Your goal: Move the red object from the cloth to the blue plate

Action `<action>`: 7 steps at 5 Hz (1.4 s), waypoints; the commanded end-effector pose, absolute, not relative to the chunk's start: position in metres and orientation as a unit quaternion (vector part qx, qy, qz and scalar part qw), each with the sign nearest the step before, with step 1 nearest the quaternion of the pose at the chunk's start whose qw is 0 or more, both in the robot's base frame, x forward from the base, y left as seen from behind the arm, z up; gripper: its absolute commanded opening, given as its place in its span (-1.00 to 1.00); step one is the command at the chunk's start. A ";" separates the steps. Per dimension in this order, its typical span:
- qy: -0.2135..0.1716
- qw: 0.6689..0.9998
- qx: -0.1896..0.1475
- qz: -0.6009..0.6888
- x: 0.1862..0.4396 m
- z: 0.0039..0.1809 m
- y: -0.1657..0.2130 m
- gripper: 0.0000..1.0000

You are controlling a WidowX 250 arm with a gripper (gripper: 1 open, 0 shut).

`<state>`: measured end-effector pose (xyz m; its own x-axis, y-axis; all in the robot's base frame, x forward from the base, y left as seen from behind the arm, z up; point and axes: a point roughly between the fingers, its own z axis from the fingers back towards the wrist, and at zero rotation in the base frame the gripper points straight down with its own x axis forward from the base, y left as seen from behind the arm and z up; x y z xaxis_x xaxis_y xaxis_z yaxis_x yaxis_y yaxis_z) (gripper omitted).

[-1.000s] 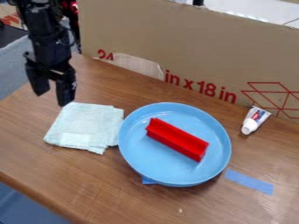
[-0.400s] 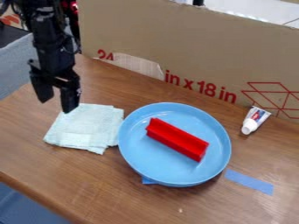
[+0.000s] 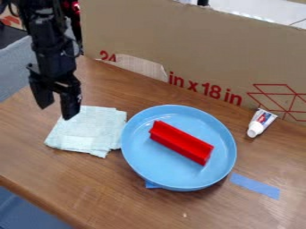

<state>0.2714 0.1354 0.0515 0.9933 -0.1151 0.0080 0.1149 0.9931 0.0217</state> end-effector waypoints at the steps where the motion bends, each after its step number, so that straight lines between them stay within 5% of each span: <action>1: -0.036 0.997 0.025 -0.063 0.279 0.076 0.140 1.00; 2: -0.041 0.997 0.026 -0.062 0.267 0.072 0.141 1.00; 5: -0.056 0.997 0.034 -0.048 0.281 0.119 0.161 1.00; 7: -0.053 0.997 0.032 -0.038 0.272 0.090 0.178 1.00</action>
<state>0.2702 0.1745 0.0769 0.9946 -0.0763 0.0699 0.0738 0.9966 0.0373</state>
